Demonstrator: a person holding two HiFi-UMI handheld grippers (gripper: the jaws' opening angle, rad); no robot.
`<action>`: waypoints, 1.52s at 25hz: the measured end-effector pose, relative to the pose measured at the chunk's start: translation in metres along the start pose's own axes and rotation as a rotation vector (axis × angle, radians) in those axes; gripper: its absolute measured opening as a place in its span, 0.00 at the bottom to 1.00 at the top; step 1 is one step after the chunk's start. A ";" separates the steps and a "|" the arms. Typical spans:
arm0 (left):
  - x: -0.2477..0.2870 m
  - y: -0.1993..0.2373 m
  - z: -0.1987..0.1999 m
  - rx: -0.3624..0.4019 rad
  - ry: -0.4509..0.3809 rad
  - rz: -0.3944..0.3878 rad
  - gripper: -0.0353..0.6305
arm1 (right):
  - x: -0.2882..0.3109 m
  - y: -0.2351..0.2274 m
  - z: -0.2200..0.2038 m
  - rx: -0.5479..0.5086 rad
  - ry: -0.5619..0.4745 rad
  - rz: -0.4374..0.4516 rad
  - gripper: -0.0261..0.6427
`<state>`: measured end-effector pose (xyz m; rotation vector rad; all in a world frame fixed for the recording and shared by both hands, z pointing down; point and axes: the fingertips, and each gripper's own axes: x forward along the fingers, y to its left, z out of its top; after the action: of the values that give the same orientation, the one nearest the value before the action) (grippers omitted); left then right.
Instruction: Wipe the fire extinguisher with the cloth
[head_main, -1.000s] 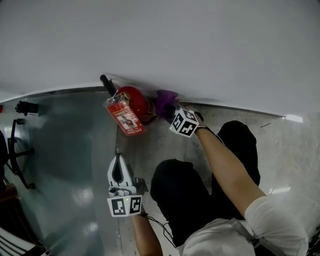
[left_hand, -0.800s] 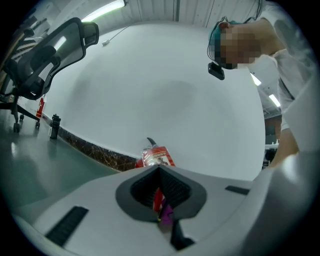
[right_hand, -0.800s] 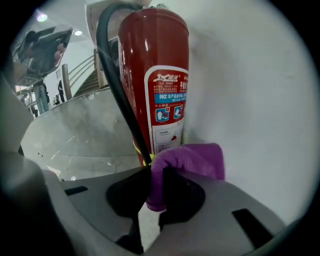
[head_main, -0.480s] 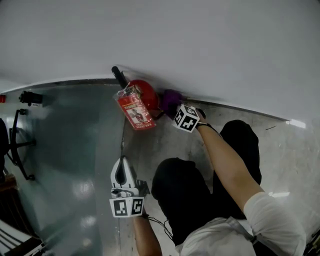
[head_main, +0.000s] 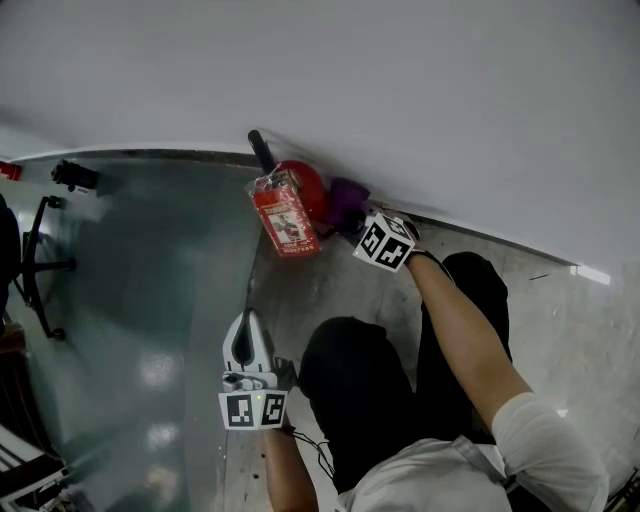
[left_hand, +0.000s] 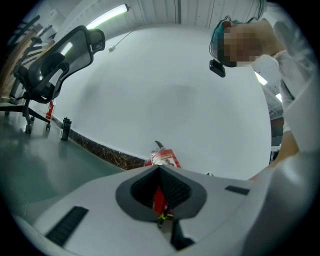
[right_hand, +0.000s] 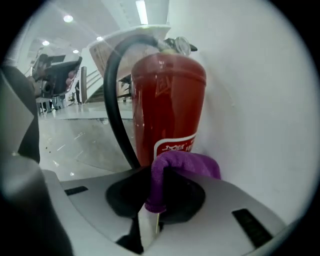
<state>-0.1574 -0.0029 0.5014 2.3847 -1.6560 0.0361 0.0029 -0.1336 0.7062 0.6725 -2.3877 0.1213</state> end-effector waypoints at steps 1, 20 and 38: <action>0.000 0.000 -0.001 0.001 -0.002 0.004 0.06 | -0.004 0.001 0.006 -0.003 -0.017 0.003 0.12; -0.001 -0.010 0.024 0.021 -0.069 0.004 0.06 | -0.067 0.017 0.094 -0.095 -0.235 0.011 0.12; 0.019 -0.026 -0.009 0.097 -0.032 -0.328 0.06 | -0.178 0.089 0.135 -0.320 -0.331 0.339 0.12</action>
<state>-0.1257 -0.0105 0.5083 2.7118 -1.2822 0.0217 0.0005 -0.0128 0.4982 0.1418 -2.7364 -0.2440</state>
